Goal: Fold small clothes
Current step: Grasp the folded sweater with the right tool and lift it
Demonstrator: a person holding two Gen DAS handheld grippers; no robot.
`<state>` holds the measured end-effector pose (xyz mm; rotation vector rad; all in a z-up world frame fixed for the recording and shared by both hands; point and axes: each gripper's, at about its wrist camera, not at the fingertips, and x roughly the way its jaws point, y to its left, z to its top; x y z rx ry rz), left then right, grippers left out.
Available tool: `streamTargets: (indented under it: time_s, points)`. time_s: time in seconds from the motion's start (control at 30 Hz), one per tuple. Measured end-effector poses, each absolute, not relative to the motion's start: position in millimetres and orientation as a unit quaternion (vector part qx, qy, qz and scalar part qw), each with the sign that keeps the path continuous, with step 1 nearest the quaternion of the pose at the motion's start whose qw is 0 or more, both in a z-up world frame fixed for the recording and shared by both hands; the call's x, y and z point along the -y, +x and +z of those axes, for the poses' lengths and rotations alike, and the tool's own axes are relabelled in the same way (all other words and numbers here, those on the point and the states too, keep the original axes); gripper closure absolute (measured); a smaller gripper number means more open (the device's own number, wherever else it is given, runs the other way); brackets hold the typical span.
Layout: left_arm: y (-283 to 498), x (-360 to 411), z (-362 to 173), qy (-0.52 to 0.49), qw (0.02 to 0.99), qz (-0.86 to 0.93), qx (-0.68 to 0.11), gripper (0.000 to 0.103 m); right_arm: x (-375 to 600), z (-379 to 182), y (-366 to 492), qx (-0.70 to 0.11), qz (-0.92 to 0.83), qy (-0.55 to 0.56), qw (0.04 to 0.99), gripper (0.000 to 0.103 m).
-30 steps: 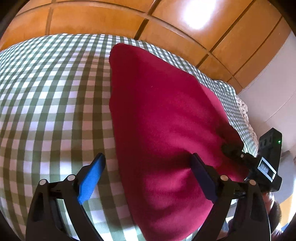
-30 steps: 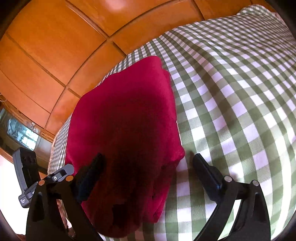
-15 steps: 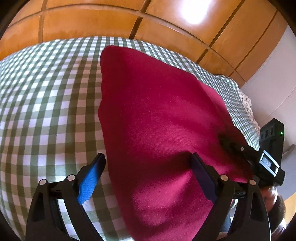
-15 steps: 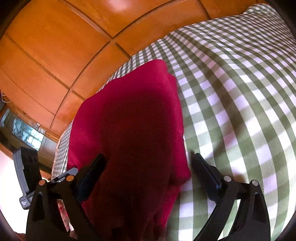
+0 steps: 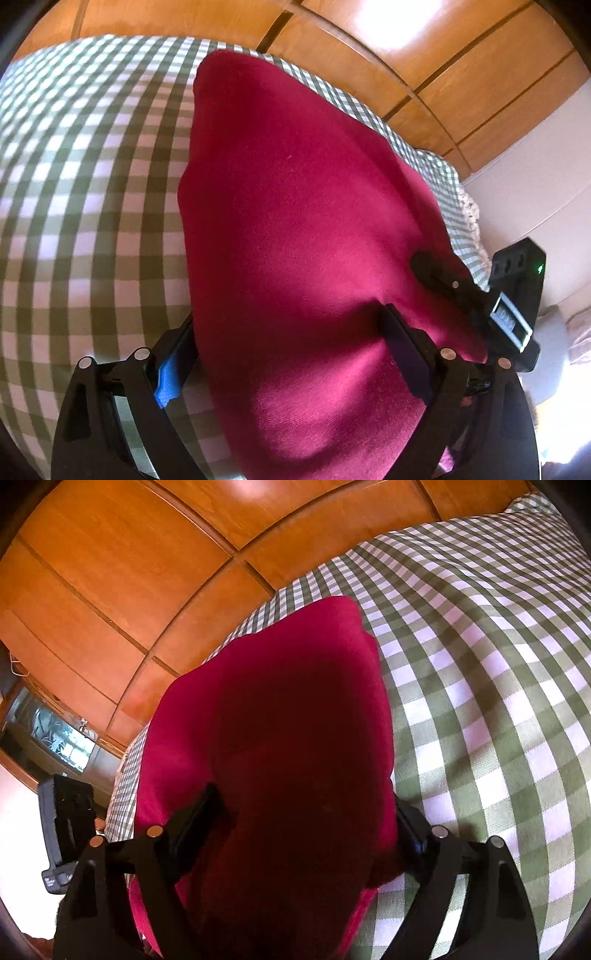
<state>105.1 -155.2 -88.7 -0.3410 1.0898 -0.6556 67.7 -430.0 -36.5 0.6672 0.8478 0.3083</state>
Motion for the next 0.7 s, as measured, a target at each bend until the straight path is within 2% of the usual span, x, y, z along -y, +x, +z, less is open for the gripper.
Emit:
streamTargets:
  time_s: [0.13,0.3,0.37,0.47,0.53,0.7]
  points:
    - [101.7,153.6,-91.4,-0.163,0.788,-0.313,-0.504,0.011,433.0,-38.9,60.7,-0.395,0.155,0.33,0.843,0.031]
    - [100.2,153.7,-91.5,-0.159,0.789,-0.32,-0.5,0.013,427.4,-37.2,66.6,-0.401,0.159,0.328,0.84,0.034]
    - [99.8,152.9,-90.6,-0.156,0.791,-0.32,-0.498,0.022,425.6,-36.0,68.8,-0.402,0.159,0.325,0.841,0.037]
    - [96.2,154.0,-85.5,-0.145,0.799,-0.318,-0.488,0.033,420.7,-31.2,66.9,-0.397,0.163,0.317,0.846,0.048]
    - [94.6,149.1,-82.2,-0.142,0.803,-0.316,-0.485,0.037,416.3,-26.0,64.3,-0.39,0.162,0.309,0.852,0.053]
    - [84.3,141.2,-71.3,-0.113,0.823,-0.301,-0.468,0.043,395.8,-10.4,57.4,-0.37,0.164,0.278,0.871,0.056]
